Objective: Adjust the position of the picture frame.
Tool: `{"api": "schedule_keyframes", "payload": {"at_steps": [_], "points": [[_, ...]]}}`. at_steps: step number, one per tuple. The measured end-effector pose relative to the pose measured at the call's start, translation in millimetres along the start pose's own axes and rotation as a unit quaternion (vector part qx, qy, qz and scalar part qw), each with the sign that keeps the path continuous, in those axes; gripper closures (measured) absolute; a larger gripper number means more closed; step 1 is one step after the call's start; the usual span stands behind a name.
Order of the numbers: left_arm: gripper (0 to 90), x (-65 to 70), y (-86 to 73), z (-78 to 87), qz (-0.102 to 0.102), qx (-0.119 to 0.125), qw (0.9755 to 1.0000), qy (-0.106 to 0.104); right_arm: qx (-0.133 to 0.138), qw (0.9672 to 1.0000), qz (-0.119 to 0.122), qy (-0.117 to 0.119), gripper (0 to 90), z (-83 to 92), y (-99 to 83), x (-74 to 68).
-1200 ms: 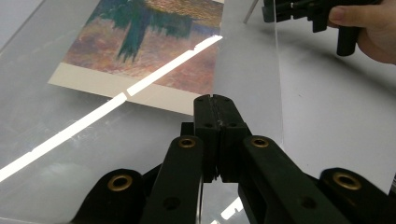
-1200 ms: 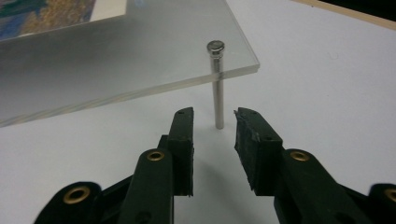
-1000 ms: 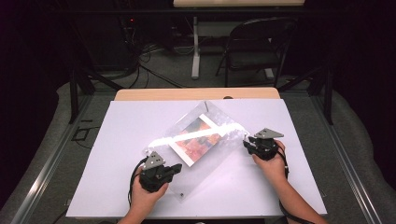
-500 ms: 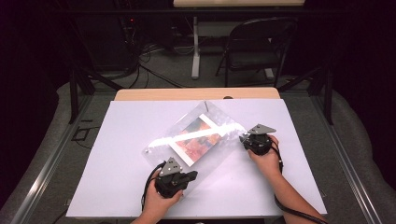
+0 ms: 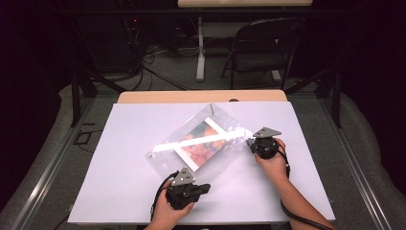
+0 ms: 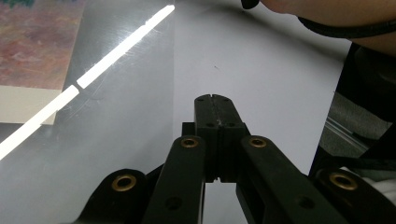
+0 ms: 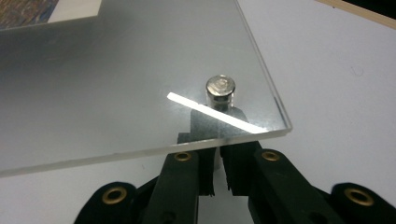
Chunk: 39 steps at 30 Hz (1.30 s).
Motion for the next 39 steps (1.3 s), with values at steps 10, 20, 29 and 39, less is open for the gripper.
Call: {"api": "schedule_keyframes", "payload": {"at_steps": [10, 20, 29, 39], "points": [[90.0, 0.5, -11.9, -8.0, -0.011, -0.029, 0.9995, 0.011, 0.002, 1.0000, 0.003, 0.003, 84.0, 10.6, 2.7, -7.5], [88.5, 3.0, -20.7, -12.1, -0.033, -0.050, 0.9979, 0.024, 0.004, 1.0000, -0.002, 0.006, 83.8, 17.0, 4.9, -12.1], [90.0, 1.8, -24.6, -13.1, -0.042, -0.065, 0.9961, 0.043, 0.003, 1.0000, -0.006, 0.007, 83.8, 19.2, 4.3, -14.5], [90.0, -0.9, -23.7, -11.5, -0.036, -0.062, 0.9966, 0.041, 0.002, 0.9999, -0.007, 0.008, 83.7, 21.7, 4.4, -16.9]]}}
Point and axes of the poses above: each handheld gripper's, and its own axes: z roughly backward along the jaws, y roughly out of its top, x roughly to its right, the point moved 10 cm from there along -z, roughly forward along the jaws, and after that the axes turned 15 degrees about y, right-handed, at the moved point
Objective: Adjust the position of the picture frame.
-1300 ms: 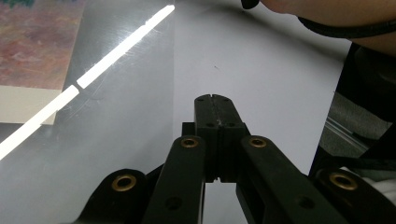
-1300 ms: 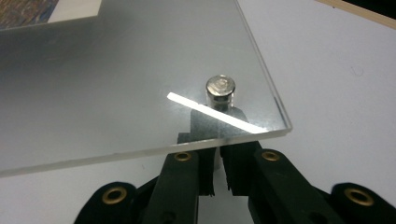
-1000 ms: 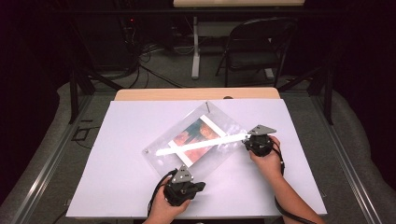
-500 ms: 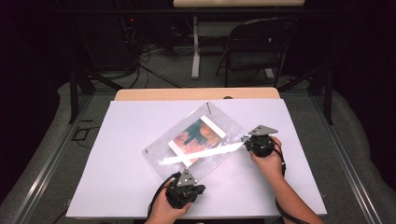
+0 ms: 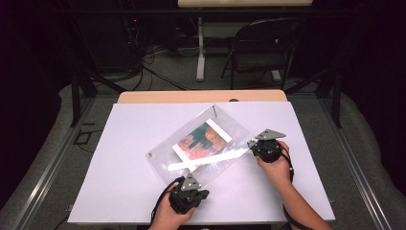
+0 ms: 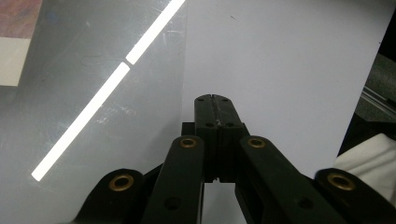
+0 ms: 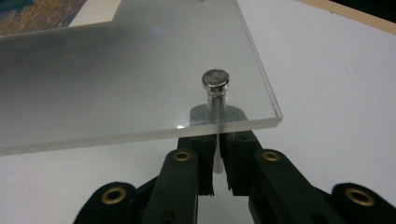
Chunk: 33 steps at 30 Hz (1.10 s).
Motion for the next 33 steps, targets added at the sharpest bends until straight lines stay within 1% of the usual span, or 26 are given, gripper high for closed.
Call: {"api": "schedule_keyframes", "payload": {"at_steps": [7, 8, 9, 10, 12, 13, 14, 16, 17, 18, 20, 21, 22, 23, 24, 25, 26, 27, 28, 29, 30, 31, 32, 33], "points": [[90.0, -8.0, 1.1, 0.3, 0.006, 0.001, 0.9999, 0.010, -0.001, 1.0000, 0.007, -0.001, 84.0, 1.9, 1.2, -2.0], [90.0, -12.0, 1.6, -0.2, 0.010, 0.001, 0.9999, 0.013, -0.001, 1.0000, 0.007, 0.000, 84.1, 2.7, 1.6, -3.2], [90.0, -12.0, 1.6, -0.2, 0.010, 0.001, 0.9999, 0.013, -0.001, 1.0000, 0.007, 0.000, 84.1, 2.7, 1.6, -3.2], [90.0, -15.2, 1.7, -0.5, 0.019, -0.001, 0.9998, 0.011, 0.001, 1.0000, 0.010, 0.000, 84.1, 3.3, 2.2, -4.1], [90.0, -17.1, 1.5, -1.2, 0.022, -0.004, 0.9997, 0.012, 0.000, 1.0000, 0.008, 0.001, 84.1, 4.2, 1.9, -5.5], [90.0, -17.1, 1.5, -1.2, 0.022, -0.004, 0.9997, 0.012, 0.000, 1.0000, 0.008, 0.001, 84.1, 4.2, 1.9, -5.5], [90.0, -19.1, 1.8, -2.1, 0.015, -0.004, 0.9997, 0.019, -0.003, 0.9999, 0.011, 0.001, 84.3, 5.9, 1.7, -7.0], [90.0, -20.5, 2.2, -2.6, 0.012, -0.004, 0.9996, 0.023, -0.002, 0.9999, 0.013, 0.001, 84.4, 6.2, 2.0, -7.5], [90.0, -20.9, 2.9, -3.0, 0.020, -0.003, 0.9995, 0.023, -0.002, 0.9999, 0.013, 0.001, 84.5, 7.3, 2.2, -8.8], [90.0, -25.1, 3.6, -2.8, 0.021, -0.004, 0.9994, 0.027, 0.001, 0.9998, 0.019, 0.002, 84.6, 9.2, 3.0, -10.3], [90.0, -27.4, 4.2, -2.9, 0.023, -0.002, 0.9992, 0.031, 0.001, 0.9998, 0.019, 0.002, 84.6, 10.3, 3.0, -11.1], [90.0, -30.9, 4.7, -2.3, 0.025, -0.002, 0.9991, 0.034, 0.000, 0.9998, 0.018, 0.003, 84.7, 11.2, 2.7, -12.3], [90.0, -34.6, 5.3, -2.5, 0.032, -0.003, 0.9988, 0.038, 0.000, 0.9998, 0.019, 0.004, 84.8, 13.0, 2.2, -13.9], [90.0, -34.6, 5.3, -2.5, 0.032, -0.003, 0.9988, 0.038, 0.000, 0.9998, 0.019, 0.004, 84.8, 13.0, 2.2, -13.9], [90.0, -41.3, 7.0, -3.2, 0.043, -0.002, 0.9982, 0.043, 0.000, 0.9998, 0.018, 0.003, 85.0, 15.3, 1.3, -16.2], [90.0, -41.3, 7.0, -3.2, 0.043, -0.002, 0.9982, 0.043, 0.000, 0.9998, 0.018, 0.003, 85.0, 15.3, 1.3, -16.2], [90.0, -48.8, 8.8, -3.3, 0.053, -0.001, 0.9975, 0.047, 0.001, 0.9998, 0.021, 0.005, 85.1, 17.9, 0.4, -18.8], [90.0, -48.8, 8.8, -3.3, 0.053, -0.001, 0.9975, 0.047, 0.002, 0.9998, 0.021, 0.006, 85.2, 19.1, 0.2, -20.5], [90.0, -52.7, 9.9, -4.0, 0.059, 0.002, 0.9970, 0.050, 0.003, 0.9998, 0.021, 0.007, 85.2, 20.3, -0.1, -22.0], [90.0, -56.6, 10.2, -4.0, 0.060, 0.000, 0.9969, 0.050, 0.003, 0.9998, 0.021, 0.007, 85.2, 20.3, -0.1, -22.0], [90.0, -59.8, 10.6, -4.6, 0.067, 0.001, 0.9965, 0.051, 0.005, 0.9997, 0.020, 0.010, 85.3, 22.6, -0.6, -25.6], [90.0, -62.4, 10.5, -4.5, 0.069, 0.000, 0.9964, 0.049, 0.005, 0.9998, 0.018, 0.012, 85.3, 23.9, -1.2, -27.6], [90.0, -66.2, 10.9, -4.5, 0.072, 0.001, 0.9959, 0.054, 0.005, 0.9997, 0.019, 0.012, 85.3, 24.9, -2.0, -29.5], [90.0, -66.2, 10.9, -4.5, 0.072, 0.001, 0.9959, 0.054, 0.005, 0.9997, 0.019, 0.012, 85.3, 24.9, -2.0, -29.5]]}}
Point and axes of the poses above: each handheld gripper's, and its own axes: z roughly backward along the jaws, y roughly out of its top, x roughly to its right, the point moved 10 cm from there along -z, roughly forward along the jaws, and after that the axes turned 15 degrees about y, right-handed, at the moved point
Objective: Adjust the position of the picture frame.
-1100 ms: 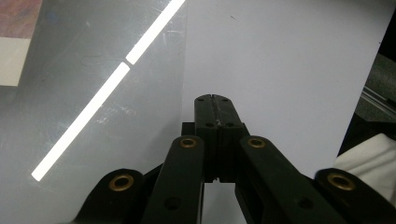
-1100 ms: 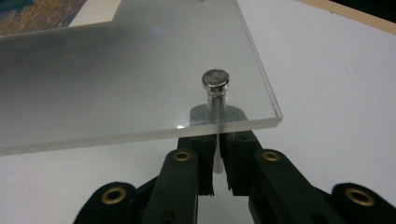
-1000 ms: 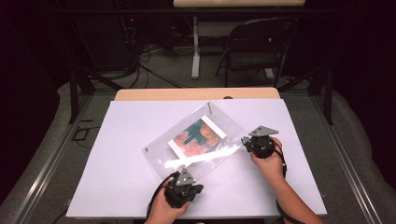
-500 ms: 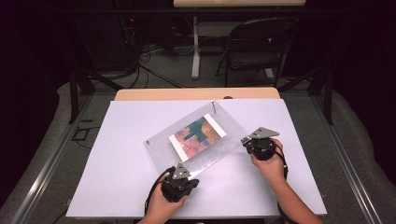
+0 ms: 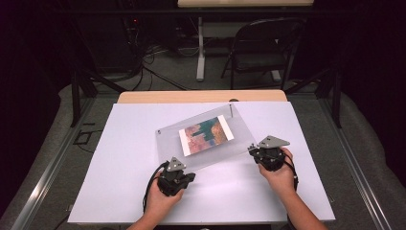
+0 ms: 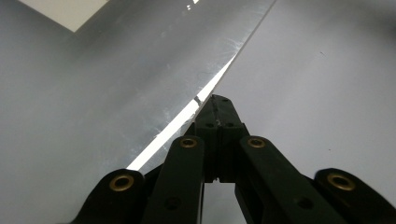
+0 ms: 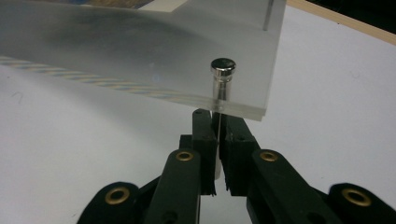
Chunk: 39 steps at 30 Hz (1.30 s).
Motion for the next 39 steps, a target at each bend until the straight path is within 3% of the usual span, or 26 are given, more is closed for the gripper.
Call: {"api": "schedule_keyframes", "payload": {"at_steps": [6, 9, 15, 18, 19, 25, 31, 39], "points": [[90.0, -13.9, 5.6, -2.5, 0.014, 0.000, 0.9999, 0.004, 0.006, 0.9999, -0.005, 0.010, 85.5, 5.3, -2.8, -9.7], [90.0, -26.8, 9.3, -7.7, 0.037, -0.003, 0.9992, 0.011, 0.005, 0.9998, -0.003, 0.020, 85.5, 6.8, -4.4, -19.0], [90.0, -44.6, 15.0, -15.3, 0.057, -0.007, 0.9982, 0.017, 0.012, 0.9992, -0.004, 0.039, 85.6, 7.4, -6.4, -33.0], [90.0, -49.6, 17.7, -17.6, 0.067, -0.008, 0.9976, 0.012, 0.012, 0.9989, -0.005, 0.045, 85.6, 7.6, -7.3, -37.7], [90.0, -54.9, 20.6, -19.2, 0.083, -0.013, 0.9965, -0.001, 0.013, 0.9987, -0.005, 0.049, 85.6, 7.5, -7.5, -41.9], [90.0, -70.7, 31.5, -28.3, 0.098, -0.014, 0.9951, 0.004, 0.019, 0.9979, 0.000, 0.062, 85.6, 7.5, -7.4, -57.7], [90.0, -81.5, 42.5, -34.2, 0.107, -0.008, 0.9942, 0.008, 0.032, 0.9962, -0.012, 0.080, 85.4, 12.6, -8.2, -75.0], [90.0, -86.5, 50.2, -47.7, 0.093, -0.017, 0.9954, 0.016, 0.028, 0.9959, -0.015, 0.085, 85.4, 11.7, -15.7, -90.0]]}}
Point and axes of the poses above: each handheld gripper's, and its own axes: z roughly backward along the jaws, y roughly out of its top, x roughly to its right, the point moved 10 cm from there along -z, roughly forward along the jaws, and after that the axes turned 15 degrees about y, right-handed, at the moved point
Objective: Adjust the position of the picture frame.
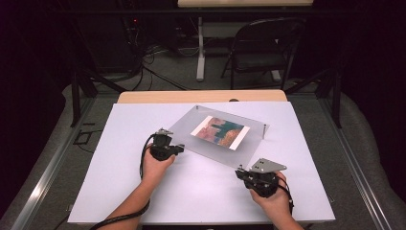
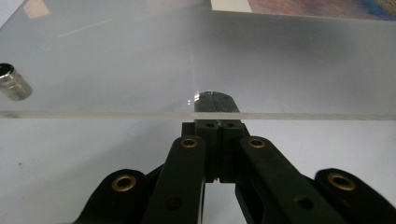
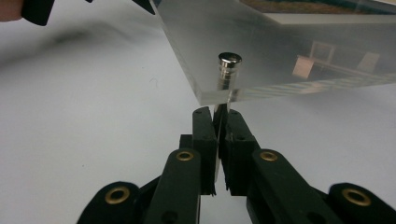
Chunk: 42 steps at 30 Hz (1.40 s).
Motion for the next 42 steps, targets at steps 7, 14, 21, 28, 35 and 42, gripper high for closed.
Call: {"api": "schedule_keyframes", "payload": {"at_steps": [7, 14, 21, 28, 35, 42], "points": [[90.0, -3.1, 7.9, -2.0, 0.012, 0.005, 0.9999, -0.005, 0.006, 0.9998, -0.004, 0.017, 85.4, -3.3, 0.5, -9.7], [90.0, -7.8, 18.0, -13.9, 0.023, 0.004, 0.9997, -0.004, -0.001, 0.9993, -0.013, 0.036, 85.6, -15.0, -0.1, -19.9], [90.0, -16.3, 16.6, -7.1, 0.036, 0.013, 0.9993, -0.002, 0.012, 0.9951, -0.064, 0.074, 83.8, -29.5, 3.1, -18.9], [87.9, -32.4, 6.3, 18.1, 0.041, 0.030, 0.9986, 0.016, 0.003, 0.9926, -0.076, 0.095, 82.9, -48.2, 5.1, -28.3], [83.6, -40.2, -11.3, 40.3, 0.033, 0.038, 0.9984, 0.028, -0.014, 0.9941, -0.047, 0.097, 83.5, -70.4, 9.7, -38.2], [70.2, -27.5, -33.7, 54.5, 0.002, 0.040, 0.9990, 0.018, -0.040, 0.9935, -0.018, 0.105, 83.9, -97.9, 9.3, -52.5]]}}
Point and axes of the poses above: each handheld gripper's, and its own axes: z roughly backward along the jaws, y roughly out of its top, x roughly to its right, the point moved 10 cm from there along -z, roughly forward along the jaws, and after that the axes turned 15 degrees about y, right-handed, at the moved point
